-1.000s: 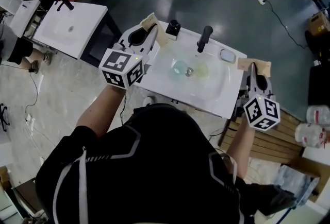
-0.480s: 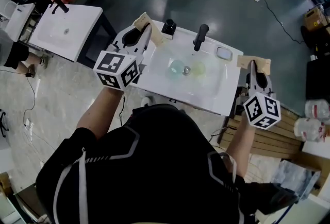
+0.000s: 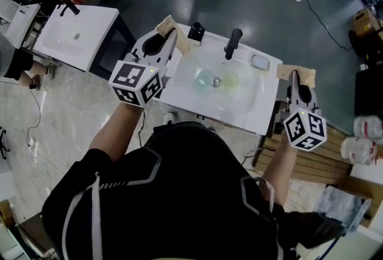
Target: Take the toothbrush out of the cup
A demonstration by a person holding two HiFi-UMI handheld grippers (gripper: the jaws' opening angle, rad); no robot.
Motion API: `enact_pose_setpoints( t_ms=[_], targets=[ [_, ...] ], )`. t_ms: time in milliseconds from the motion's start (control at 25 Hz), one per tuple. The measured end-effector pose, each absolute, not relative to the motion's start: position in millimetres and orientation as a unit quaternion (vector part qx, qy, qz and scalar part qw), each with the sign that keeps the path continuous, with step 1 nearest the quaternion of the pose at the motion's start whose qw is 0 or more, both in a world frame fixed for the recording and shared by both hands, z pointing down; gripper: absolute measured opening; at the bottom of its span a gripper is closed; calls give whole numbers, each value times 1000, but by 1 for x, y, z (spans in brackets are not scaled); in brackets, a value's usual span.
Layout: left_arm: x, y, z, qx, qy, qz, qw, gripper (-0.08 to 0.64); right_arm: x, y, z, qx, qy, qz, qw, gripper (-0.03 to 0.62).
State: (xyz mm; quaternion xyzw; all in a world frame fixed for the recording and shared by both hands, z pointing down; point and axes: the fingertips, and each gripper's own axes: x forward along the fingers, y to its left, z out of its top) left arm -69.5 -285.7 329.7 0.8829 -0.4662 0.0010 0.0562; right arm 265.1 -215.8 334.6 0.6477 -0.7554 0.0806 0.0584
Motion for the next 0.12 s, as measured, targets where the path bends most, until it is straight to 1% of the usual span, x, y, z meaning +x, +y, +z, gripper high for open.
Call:
enact_pose_setpoints(
  t_ms=[120],
  targets=[
    [-70,-285,330,883,-467,1,56,32,265,-215,334,648,-755,79,60,28]
  ],
)
